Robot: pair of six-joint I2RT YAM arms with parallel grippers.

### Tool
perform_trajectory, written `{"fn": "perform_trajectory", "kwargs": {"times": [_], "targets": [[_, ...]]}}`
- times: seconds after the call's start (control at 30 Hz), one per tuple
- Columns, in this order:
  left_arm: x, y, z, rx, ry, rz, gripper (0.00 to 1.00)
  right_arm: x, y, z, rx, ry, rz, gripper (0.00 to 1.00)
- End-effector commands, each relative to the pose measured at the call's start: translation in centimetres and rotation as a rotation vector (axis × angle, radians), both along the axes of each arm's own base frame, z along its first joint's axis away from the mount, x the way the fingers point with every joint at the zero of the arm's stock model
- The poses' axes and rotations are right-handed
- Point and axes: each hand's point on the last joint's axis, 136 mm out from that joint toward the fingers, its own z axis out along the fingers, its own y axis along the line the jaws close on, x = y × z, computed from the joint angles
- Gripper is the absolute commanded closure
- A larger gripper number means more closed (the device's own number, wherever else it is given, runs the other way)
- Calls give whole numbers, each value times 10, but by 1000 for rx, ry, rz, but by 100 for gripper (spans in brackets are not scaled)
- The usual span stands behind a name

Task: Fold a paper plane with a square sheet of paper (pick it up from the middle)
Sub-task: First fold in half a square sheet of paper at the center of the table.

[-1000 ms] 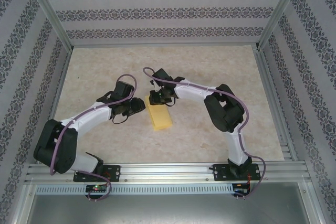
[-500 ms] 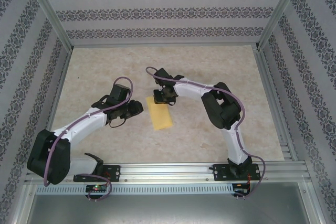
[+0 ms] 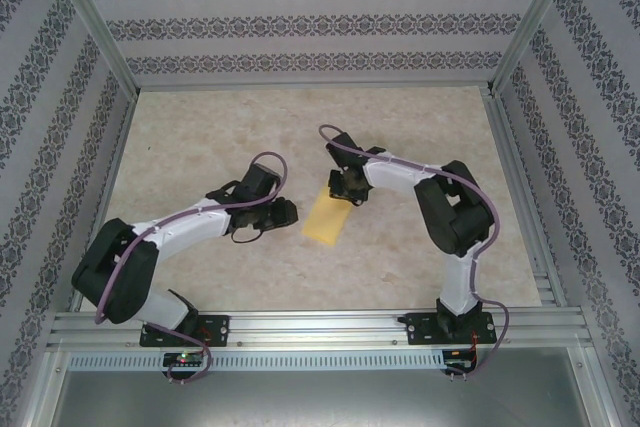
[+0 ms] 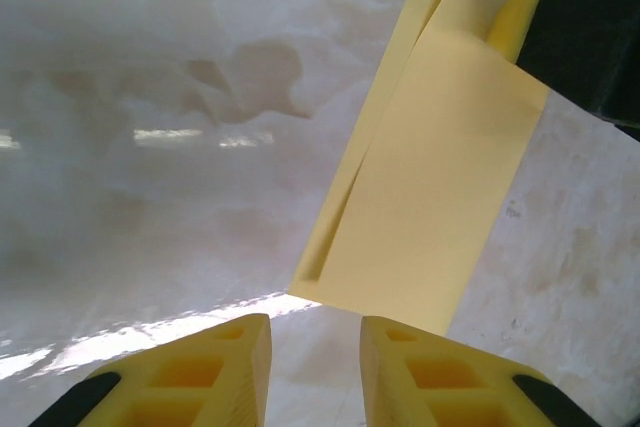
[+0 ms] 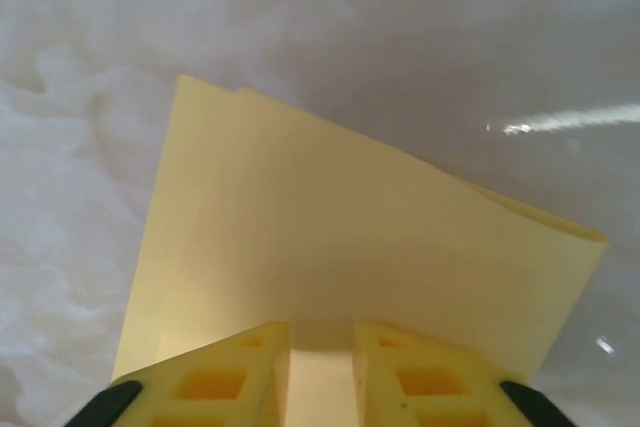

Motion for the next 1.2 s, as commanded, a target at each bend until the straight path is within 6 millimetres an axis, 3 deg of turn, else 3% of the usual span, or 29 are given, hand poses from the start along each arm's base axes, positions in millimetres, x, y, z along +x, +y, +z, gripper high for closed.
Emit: {"fn": "perform_trajectory", "kwargs": {"times": [0.0,0.17,0.37,0.5,0.87,1.17], "targets": [[10,-25,8,-51,-38,-12,71,5,9,33,117,-91,-26,70],[4,-44,12,-89,-71,-40,73,-15,16,56,262,-136,76,66],[1,-40,13,-67,-101,-8,79,-58,4,27,289,-32,110,76],[3,-32,14,-46,-125,17,80,-70,5,17,320,-16,115,79],[2,-15,16,10,-149,57,81,-71,41,4,347,37,147,79],[3,5,26,39,-198,132,81,-70,83,17,437,5,167,79]]}}
